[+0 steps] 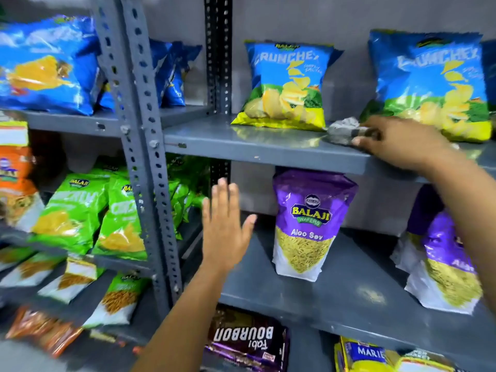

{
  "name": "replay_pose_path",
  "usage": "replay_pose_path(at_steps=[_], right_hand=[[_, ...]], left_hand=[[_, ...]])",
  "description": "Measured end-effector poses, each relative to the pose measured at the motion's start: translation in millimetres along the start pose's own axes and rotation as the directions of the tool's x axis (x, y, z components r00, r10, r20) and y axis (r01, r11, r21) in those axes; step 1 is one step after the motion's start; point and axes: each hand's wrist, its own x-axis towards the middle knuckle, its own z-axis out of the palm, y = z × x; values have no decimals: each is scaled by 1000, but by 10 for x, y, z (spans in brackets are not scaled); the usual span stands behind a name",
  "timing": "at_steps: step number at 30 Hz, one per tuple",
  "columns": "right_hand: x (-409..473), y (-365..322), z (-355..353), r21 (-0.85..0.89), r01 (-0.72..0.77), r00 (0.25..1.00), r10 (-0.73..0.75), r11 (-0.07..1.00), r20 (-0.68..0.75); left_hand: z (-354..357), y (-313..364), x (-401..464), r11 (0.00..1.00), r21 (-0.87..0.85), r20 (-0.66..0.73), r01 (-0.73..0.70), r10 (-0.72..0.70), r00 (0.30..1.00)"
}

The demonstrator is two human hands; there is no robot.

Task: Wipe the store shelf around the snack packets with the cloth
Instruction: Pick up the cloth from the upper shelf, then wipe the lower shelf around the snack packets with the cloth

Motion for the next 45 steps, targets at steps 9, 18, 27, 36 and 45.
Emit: replay_pose_path(at_steps=[9, 18, 27, 36, 45], right_hand=[[-1113, -994, 1422, 585, 286, 905, -13, 759, -425], [-173, -1855, 3020, 647, -24, 1000, 19, 762, 16], [456, -1820, 4041, 249, 2, 922, -98, 969, 374], [914, -1878, 4037, 335, -190, 883, 11, 923, 470], [986, -1824, 4348, 353, -160, 777, -103, 922, 621]], left_hand=[[447, -1252, -603, 907, 97, 100, 411, -420, 902], [820, -1348, -534, 892, 118, -170, 436, -415, 894], [976, -1414, -529, 910, 168, -338, 380, -309, 889], [1005, -1474, -528, 935, 70, -335, 348, -306, 891], [1066, -1522, -593, 944, 100, -318, 315, -270, 909]])
